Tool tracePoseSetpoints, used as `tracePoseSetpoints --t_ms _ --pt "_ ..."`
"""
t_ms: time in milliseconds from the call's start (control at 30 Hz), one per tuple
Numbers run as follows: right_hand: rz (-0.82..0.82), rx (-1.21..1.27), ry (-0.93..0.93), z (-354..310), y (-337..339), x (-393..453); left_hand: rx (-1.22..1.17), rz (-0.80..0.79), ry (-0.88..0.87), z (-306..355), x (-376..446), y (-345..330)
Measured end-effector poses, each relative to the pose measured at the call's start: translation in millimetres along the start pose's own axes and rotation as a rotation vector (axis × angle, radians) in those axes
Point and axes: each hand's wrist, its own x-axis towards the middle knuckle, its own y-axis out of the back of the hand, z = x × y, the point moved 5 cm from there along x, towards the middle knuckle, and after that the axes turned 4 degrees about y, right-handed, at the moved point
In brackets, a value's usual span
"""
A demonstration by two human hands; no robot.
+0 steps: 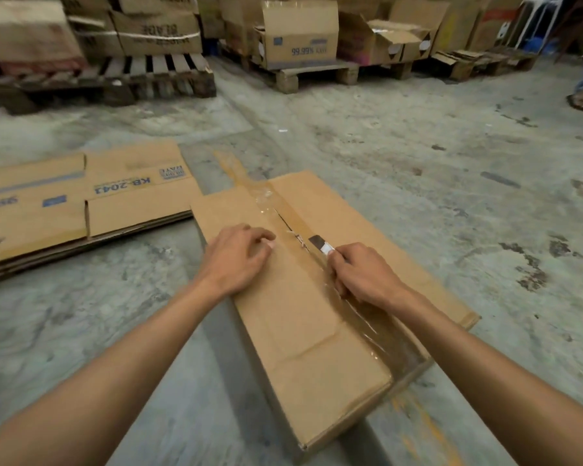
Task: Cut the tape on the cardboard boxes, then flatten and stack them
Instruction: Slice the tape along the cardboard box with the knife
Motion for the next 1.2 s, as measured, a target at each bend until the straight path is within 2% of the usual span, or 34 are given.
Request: tracePoseSetpoints --t_ms 100,233,333,400,533,733,967,1200 --pt "-0.076 -0.069 0.015 -9.3 1.5 22.3 0.221 -0.054 0.145 -28.6 31.7 -7.9" --pt "-0.043 -0.218 0.053 -28.7 -6.1 73.3 0.409 0.002 0.159 -33.9 51.1 -11.6" --pt "-0.038 -0.275 0.056 -48.7 -16.6 112.2 0.389 0.034 0.19 -34.6 65.5 -12.5" --pt "-0.02 -0.28 0.061 -61.3 -21.7 137.7 0.347 0.111 0.194 -35.9 71.0 -12.1" --pt "0.003 -0.329 0.034 -76.1 -25.6 176.0 0.34 0.19 0.156 -33.2 67.9 -15.4" --pt "0.025 -0.373 0.017 -85.9 -33.0 199.4 0.329 0.018 0.214 -47.5 78.9 -31.4" --pt "-0.038 -0.337 -0.023 -90.7 -31.3 204.2 0.319 0.012 0.208 -45.9 79.1 -30.0" --pt "-0.1 -0.457 -0.006 -103.7 -31.3 207.5 0.295 0.008 0.208 -44.8 79.5 -28.3"
